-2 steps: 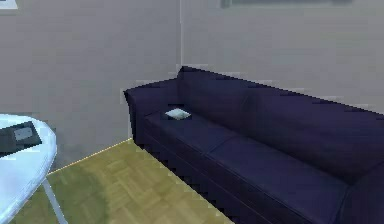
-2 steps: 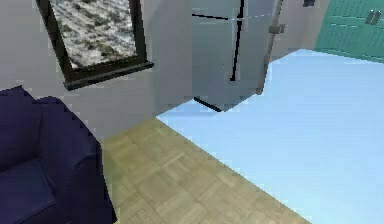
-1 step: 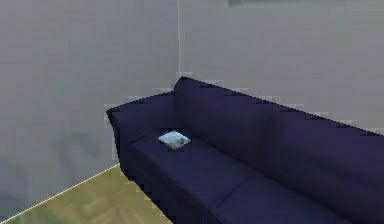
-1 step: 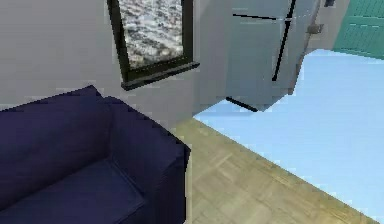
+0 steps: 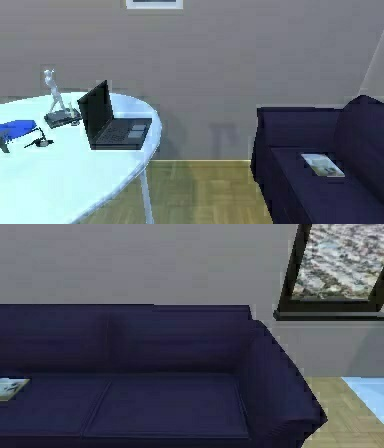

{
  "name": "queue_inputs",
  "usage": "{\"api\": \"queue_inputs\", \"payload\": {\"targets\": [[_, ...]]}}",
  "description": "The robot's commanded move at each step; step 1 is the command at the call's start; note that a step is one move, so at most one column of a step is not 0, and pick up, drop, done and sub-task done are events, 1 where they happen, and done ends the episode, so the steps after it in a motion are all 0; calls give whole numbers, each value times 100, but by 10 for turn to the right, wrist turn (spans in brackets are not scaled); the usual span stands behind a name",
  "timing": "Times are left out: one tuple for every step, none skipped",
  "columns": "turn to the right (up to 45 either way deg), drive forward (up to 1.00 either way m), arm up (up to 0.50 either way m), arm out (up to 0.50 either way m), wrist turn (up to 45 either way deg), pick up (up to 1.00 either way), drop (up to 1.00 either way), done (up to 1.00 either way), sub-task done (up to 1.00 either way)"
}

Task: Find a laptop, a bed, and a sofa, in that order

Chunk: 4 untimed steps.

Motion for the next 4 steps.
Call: {"api": "queue_inputs", "payload": {"targets": [[-180, 0, 0, 0, 0, 0, 0, 0, 0], [0, 0, 0, 0, 0, 0, 0, 0, 100], [-450, 0, 0, 0, 0, 0, 0, 0, 0], [-450, 0, 0, 0, 0, 0, 0, 0, 0]]}}
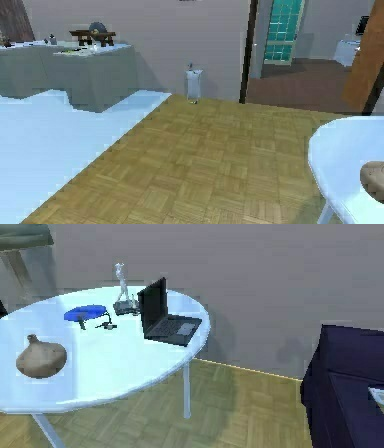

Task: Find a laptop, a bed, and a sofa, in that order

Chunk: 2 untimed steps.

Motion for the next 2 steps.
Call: {"api": "queue_inputs", "payload": {"targets": [[-150, 0, 0, 0, 0, 0, 0, 0, 0], [0, 50, 0, 0, 0, 0, 0, 0, 0]]}}
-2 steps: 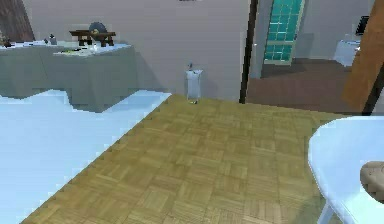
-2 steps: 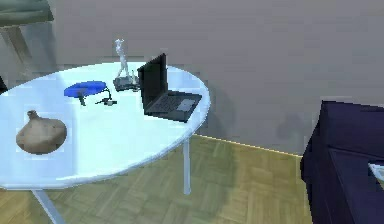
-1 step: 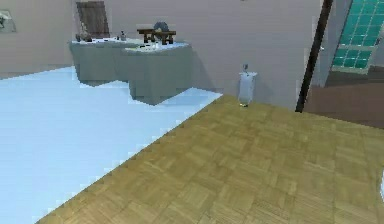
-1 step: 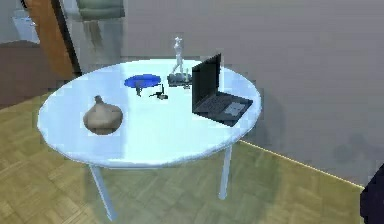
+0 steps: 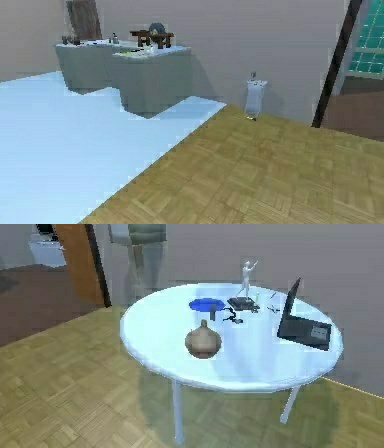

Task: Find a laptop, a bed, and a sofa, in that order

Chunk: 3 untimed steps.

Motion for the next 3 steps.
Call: {"api": "queue_inputs", "payload": {"targets": [[390, 0, 0, 0, 0, 0, 0, 0, 0], [0, 100, 0, 0, 0, 0, 0, 0, 0], [0, 20, 0, 0, 0, 0, 0, 0, 0]]}}
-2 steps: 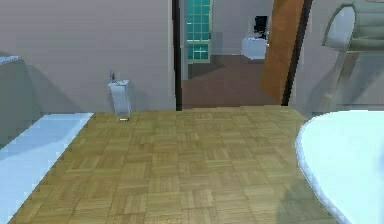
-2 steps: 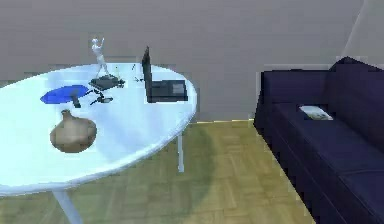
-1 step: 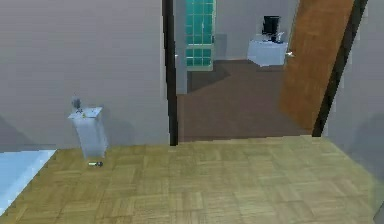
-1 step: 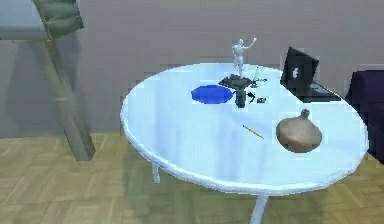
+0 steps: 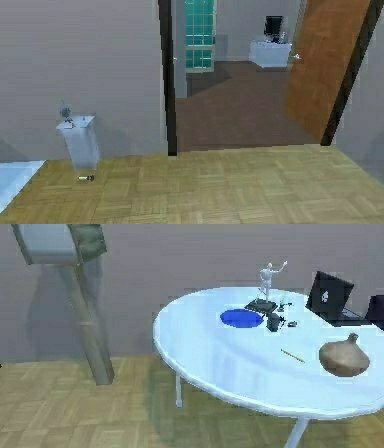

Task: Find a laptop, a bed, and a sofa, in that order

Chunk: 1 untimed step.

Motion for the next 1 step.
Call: {"api": "queue_inputs", "payload": {"targets": [[210, 0, 0, 0, 0, 0, 0, 0, 0]]}}
